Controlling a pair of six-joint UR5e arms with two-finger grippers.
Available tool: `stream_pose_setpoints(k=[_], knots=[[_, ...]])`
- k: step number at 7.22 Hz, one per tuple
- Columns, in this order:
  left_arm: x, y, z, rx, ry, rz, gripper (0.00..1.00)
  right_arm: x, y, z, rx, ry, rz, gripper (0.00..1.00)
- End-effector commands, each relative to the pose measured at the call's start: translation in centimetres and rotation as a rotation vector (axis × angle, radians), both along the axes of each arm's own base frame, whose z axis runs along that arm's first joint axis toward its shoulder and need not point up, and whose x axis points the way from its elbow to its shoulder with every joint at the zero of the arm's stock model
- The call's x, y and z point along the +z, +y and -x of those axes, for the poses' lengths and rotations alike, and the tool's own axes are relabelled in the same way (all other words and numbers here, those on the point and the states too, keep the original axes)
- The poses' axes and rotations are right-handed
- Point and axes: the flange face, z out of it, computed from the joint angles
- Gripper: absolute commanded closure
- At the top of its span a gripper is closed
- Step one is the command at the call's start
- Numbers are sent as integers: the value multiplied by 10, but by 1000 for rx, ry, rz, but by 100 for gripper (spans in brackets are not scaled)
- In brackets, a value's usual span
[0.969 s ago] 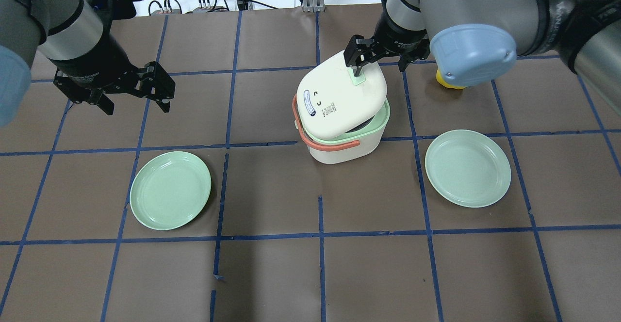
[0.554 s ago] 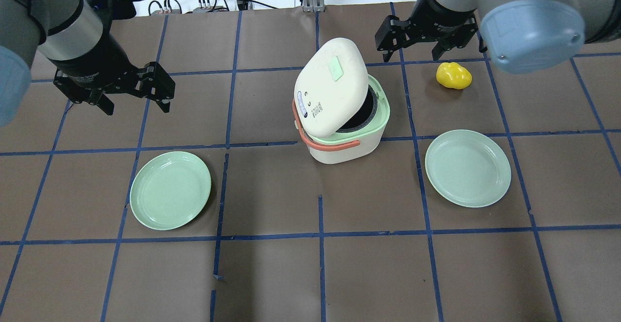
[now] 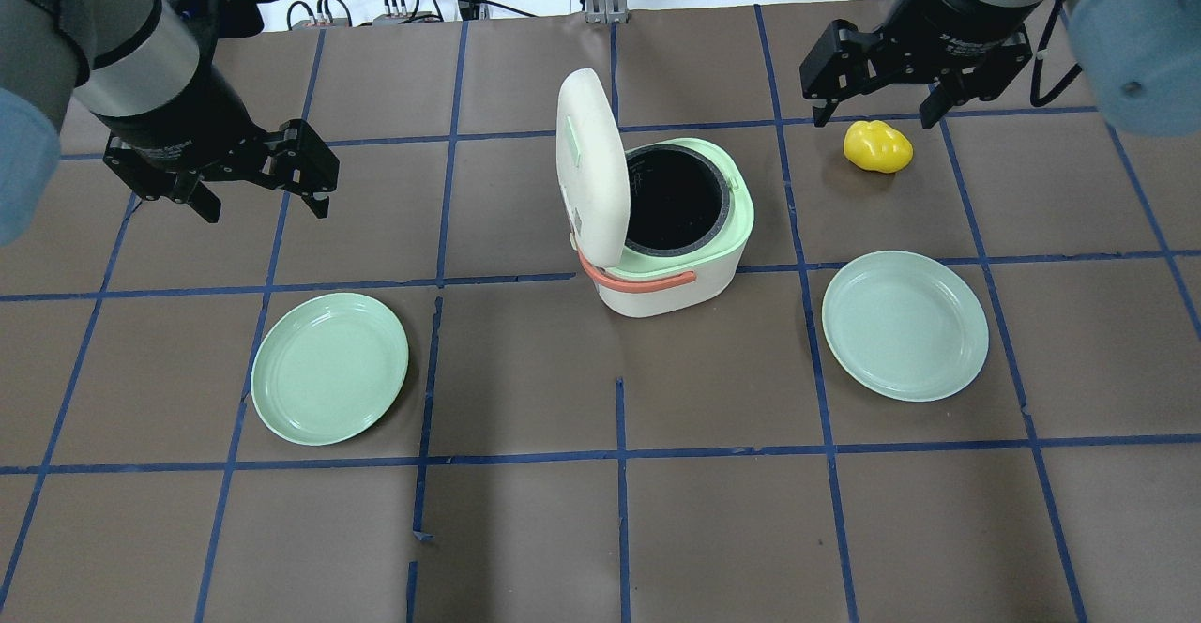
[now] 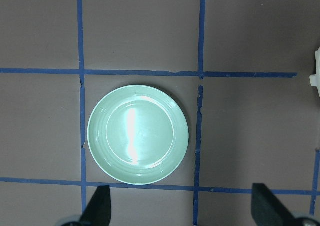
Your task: Press rice cooker button
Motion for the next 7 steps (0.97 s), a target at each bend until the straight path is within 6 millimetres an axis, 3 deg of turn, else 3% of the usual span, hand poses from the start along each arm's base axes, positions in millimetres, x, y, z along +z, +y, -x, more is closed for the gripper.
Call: stream_pose_setpoints(k=[1, 3, 7], knots=[[0, 0, 0, 0, 0, 0, 0, 8, 11, 5, -7, 4, -2, 0], [1, 0, 0, 0, 0, 2, 0, -5, 18, 14, -24, 15, -103, 0], [0, 0, 0, 0, 0, 0, 0, -7, 20, 14, -25, 15, -110, 0]])
